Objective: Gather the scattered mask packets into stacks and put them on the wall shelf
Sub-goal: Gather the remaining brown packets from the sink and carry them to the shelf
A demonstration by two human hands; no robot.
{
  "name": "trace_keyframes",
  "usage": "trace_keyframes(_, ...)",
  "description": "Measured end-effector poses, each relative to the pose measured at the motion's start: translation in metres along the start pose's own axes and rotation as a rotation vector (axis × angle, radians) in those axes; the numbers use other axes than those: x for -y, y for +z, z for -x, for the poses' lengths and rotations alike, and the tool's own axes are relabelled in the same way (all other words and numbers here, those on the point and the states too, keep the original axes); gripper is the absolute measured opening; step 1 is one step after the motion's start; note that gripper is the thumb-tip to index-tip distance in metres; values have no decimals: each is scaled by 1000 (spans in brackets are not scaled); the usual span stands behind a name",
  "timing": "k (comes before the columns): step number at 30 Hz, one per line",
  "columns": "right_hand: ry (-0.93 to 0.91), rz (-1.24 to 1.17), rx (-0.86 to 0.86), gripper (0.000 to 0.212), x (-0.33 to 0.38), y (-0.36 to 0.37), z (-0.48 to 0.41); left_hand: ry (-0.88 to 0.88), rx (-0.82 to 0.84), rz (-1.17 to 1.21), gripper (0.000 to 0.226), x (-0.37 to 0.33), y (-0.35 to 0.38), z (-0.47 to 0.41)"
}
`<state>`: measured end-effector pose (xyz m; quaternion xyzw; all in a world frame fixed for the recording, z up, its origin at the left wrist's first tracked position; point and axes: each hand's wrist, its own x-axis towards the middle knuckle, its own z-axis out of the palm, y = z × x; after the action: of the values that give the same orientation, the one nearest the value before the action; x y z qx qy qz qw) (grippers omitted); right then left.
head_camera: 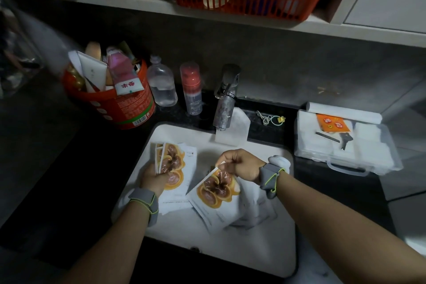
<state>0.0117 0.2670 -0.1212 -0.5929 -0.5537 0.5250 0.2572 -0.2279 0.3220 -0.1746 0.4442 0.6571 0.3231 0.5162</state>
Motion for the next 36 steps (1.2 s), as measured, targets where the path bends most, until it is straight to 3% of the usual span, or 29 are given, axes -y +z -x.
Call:
trace_keyframes(7,-32,147,-70,12,15,8,-6,-83,412,-23,31,-3,13,15)
trace_keyframes(13,11,267,-298,9,11,27,-12,-212,636,247,40,-5,15,30)
trace_keyframes(16,25,357,-387,10,16,38,-9,-294,664,336,40,-5,17,32)
trace_keyframes(21,30,479,-369,18,20,48,-11,-332,662,345,36,-3,19,33)
trace_keyframes(25,48,440,-394,20,17,49,-13,-208,672,239,60,-1,23,37)
trace_keyframes(29,10,490,-492,51,7,40,-4,-184,600,255,64,6,23,33)
trace_keyframes(33,205,100,-597,93,-5,29,14,-169,457,328,54,11,26,37)
trace_keyframes(36,321,-336,-376,94,-10,30,38,-146,437,422,55,3,34,51)
